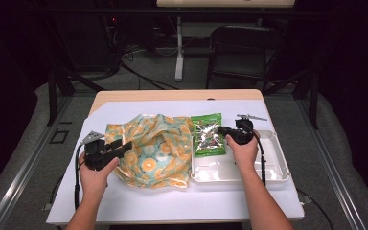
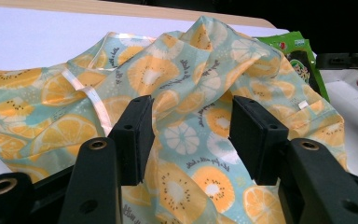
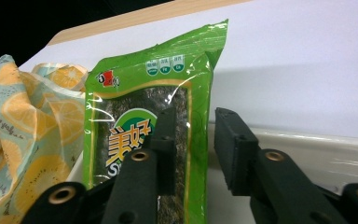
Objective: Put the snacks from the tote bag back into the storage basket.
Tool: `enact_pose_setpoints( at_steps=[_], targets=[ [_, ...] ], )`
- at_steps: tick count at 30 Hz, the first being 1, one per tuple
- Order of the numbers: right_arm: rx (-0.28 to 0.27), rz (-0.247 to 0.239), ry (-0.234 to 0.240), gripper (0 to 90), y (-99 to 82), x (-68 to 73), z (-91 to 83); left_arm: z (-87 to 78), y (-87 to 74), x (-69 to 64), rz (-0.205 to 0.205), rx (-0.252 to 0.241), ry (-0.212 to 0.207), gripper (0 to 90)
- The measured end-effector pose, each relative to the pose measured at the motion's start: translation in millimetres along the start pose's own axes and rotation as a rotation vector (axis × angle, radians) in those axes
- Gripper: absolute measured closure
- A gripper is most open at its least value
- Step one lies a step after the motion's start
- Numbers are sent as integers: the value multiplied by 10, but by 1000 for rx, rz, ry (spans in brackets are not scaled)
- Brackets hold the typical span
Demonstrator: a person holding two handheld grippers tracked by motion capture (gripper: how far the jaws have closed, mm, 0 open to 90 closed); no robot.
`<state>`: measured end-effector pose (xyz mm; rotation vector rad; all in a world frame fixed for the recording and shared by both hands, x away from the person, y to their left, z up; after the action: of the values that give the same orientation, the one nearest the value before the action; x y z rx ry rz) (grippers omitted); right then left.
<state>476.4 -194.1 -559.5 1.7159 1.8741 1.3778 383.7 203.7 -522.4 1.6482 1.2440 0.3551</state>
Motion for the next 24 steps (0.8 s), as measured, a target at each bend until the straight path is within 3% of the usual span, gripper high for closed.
enact_pose_setpoints(
  at_steps=[8, 11, 24],
  targets=[
    [-16, -20, 7, 572, 8, 38, -24, -6, -18, 31, -5, 7, 8, 482],
    [-25, -38, -19, 537, 5, 34, -33, -8, -20, 36, -8, 2, 11, 479],
    [-41, -86, -20, 490, 3, 73, -160, -18, -23, 65, 1, -3, 19, 453]
  ],
)
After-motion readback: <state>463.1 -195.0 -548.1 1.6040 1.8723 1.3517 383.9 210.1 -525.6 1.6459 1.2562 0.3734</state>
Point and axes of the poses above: each handheld gripper's, and its own axes: z roughly forward along the jaws, y roughly out of its top, x roughly to its left, the point moved 6 cm from there along z, roughly forward along the jaws, and after that the axes turned 2 degrees about -x, right-handed, at the moved point
